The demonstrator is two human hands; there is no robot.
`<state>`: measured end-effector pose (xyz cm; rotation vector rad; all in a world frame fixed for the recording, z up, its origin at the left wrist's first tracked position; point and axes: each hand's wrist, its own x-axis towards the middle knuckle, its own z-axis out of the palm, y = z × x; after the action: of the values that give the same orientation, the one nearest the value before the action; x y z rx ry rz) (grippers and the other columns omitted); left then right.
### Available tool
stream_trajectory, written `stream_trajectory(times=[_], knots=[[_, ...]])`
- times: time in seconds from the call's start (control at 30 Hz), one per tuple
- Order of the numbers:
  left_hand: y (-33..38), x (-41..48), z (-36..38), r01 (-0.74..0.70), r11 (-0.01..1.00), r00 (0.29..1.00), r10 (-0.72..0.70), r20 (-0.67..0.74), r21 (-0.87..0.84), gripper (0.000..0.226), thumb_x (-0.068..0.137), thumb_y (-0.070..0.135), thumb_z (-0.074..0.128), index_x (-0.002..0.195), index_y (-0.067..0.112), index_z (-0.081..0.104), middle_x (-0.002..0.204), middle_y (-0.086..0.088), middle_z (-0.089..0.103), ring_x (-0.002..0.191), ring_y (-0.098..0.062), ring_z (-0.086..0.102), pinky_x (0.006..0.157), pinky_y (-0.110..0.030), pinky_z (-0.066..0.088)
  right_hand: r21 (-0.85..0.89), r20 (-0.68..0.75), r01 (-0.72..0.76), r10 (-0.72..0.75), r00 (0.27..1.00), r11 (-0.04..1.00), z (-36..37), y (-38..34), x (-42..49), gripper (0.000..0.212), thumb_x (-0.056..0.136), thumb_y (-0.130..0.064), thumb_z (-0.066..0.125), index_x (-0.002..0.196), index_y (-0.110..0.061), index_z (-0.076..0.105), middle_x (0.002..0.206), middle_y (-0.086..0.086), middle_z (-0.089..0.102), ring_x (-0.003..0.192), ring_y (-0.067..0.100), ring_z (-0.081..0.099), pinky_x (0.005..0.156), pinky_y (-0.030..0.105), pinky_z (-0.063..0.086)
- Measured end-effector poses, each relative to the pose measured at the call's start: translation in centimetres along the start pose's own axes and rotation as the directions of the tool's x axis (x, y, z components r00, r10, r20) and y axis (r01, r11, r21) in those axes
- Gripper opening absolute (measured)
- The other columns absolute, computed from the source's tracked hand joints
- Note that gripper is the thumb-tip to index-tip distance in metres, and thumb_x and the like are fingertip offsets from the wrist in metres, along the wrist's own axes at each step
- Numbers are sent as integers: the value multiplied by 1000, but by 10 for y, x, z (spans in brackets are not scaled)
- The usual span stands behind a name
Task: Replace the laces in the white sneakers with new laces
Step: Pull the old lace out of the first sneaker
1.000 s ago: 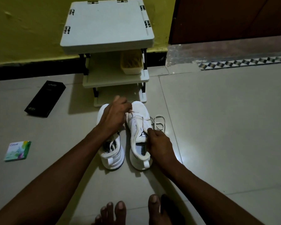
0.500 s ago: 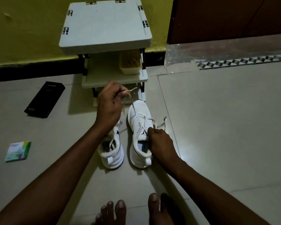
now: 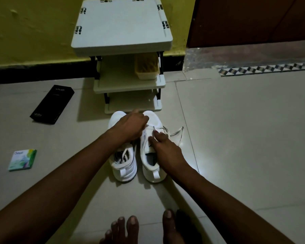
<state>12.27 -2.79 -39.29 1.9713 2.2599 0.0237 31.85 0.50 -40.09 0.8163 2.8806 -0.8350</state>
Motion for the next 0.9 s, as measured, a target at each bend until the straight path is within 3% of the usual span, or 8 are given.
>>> stream_trajectory(times=[0.13,0.23,0.37,0.53,0.6,0.7,0.73,0.9], knots=[[6,5,-19,-39,996,995,30,99,83,12,94,9,59,89,3,68,99,-15,64,100,-32,57,80,-29,32,-213,87,-39,59,995,976,-2,-2,10,50,100,-18,51,148,-14,39,163,8,23,144,32,30,99,46,46],[-4,3,-16,1,999,1000,-2,-26,-33,10,77,-7,65,81,2,67,92,-14,62,88,-29,52,79,-38,45,-256,145,-28,67,987,966,-4,-3,14,57,95,-22,62,146,-13,40,162,8,24,142,32,32,96,45,47],[3,-9,-16,81,961,965,-142,-219,-266,20,80,-14,59,80,6,64,87,-2,49,88,-20,40,66,-35,31,-299,154,-3,51,987,954,-3,-2,19,49,96,-24,60,141,-11,45,153,12,33,132,35,41,89,46,49],[3,-10,-41,84,891,811,-321,-489,-446,23,95,7,50,77,13,62,85,2,50,89,-20,42,74,-37,35,-268,184,-3,55,981,963,-8,-2,18,47,99,-29,55,141,-12,44,148,13,36,129,35,44,89,46,51],[9,-10,-51,34,760,773,-431,-466,-649,29,103,14,44,80,9,60,87,-2,53,86,-20,51,73,-30,42,-270,199,5,51,979,963,-9,-3,18,49,98,-28,56,142,-11,43,151,13,34,130,35,42,90,46,51],[17,-5,-46,22,326,790,-585,-183,-945,35,110,21,40,82,7,56,75,-2,61,69,-16,61,61,-28,50,-265,192,0,52,980,964,-8,-4,20,45,96,-25,58,137,-10,47,147,12,37,131,34,41,84,44,50],[16,-4,-40,66,322,797,-587,-145,-944,37,110,23,39,83,6,56,71,-2,61,63,-15,58,59,-29,48,-263,193,-3,56,980,965,-7,-5,20,43,96,-24,58,135,-10,47,146,11,38,131,34,41,83,44,50],[-3,-8,-20,147,855,939,-278,-201,-498,15,102,13,48,109,20,59,93,1,70,85,-18,65,70,-36,50,-255,198,-20,72,978,967,-7,-4,19,46,99,-26,55,141,-10,44,150,11,34,134,34,39,90,46,49]])
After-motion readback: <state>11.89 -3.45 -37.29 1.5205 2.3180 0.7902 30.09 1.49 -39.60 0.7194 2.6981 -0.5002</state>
